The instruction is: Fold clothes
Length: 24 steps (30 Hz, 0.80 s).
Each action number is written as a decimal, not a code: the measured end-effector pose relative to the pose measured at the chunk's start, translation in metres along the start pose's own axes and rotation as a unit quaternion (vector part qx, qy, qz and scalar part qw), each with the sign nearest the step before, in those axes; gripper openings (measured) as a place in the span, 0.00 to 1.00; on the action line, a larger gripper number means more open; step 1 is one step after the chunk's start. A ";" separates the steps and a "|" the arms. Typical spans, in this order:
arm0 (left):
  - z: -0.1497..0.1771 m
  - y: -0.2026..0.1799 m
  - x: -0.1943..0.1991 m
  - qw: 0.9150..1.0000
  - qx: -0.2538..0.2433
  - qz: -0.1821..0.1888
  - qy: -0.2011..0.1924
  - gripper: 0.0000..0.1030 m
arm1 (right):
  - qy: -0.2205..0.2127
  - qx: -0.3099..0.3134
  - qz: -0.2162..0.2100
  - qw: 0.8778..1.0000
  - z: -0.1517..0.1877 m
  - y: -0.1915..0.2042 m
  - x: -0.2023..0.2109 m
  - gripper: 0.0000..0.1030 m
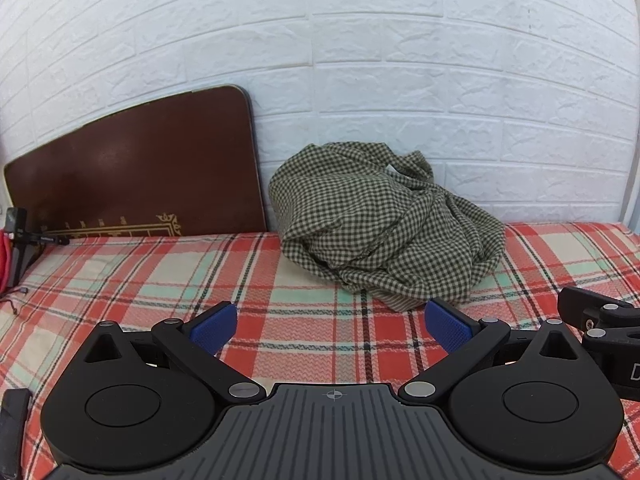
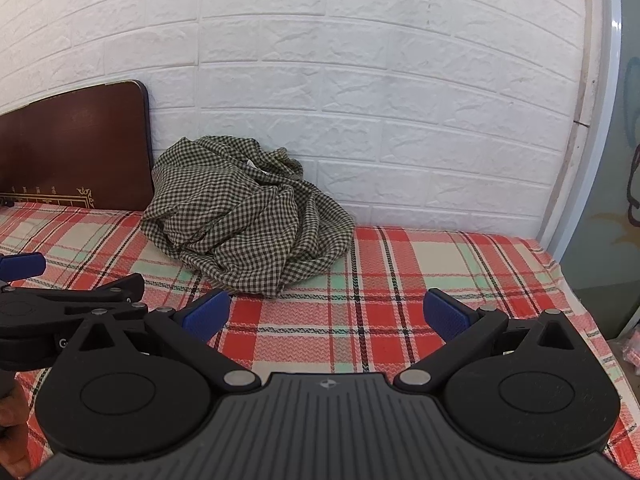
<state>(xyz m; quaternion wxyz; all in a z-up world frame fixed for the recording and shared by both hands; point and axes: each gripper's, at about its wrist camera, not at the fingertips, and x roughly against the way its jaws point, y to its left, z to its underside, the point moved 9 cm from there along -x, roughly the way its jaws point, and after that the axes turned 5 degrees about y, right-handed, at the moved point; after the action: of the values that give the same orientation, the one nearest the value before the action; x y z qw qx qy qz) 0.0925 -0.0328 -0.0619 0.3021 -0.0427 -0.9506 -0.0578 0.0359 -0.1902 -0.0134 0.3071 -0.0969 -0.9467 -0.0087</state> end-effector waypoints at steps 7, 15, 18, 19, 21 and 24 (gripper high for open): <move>0.000 0.001 0.000 1.000 -0.001 0.003 -0.001 1.00 | 0.001 0.002 0.004 1.000 0.001 0.001 0.000 1.00; -0.001 0.000 0.000 1.000 -0.002 0.002 0.000 1.00 | 0.002 0.001 0.003 1.000 0.001 0.001 -0.001 1.00; -0.002 -0.001 0.000 1.000 -0.005 0.001 0.000 1.00 | 0.002 0.001 0.003 1.000 0.001 0.000 -0.001 1.00; -0.002 -0.001 0.001 1.000 -0.005 0.001 -0.001 1.00 | 0.002 0.000 0.004 1.000 0.000 0.000 -0.002 1.00; -0.002 -0.002 0.001 1.000 -0.006 0.002 0.000 1.00 | 0.002 0.000 0.005 1.000 0.000 0.001 -0.001 1.00; -0.003 -0.001 0.002 1.000 -0.005 0.002 -0.001 1.00 | 0.000 0.001 0.005 1.000 0.000 0.001 0.000 1.00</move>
<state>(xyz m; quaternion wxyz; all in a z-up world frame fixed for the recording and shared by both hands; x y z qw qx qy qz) 0.0925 -0.0340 -0.0587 0.3010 -0.0461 -0.9505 -0.0617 0.0363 -0.1888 -0.0131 0.3075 -0.1009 -0.9462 -0.0062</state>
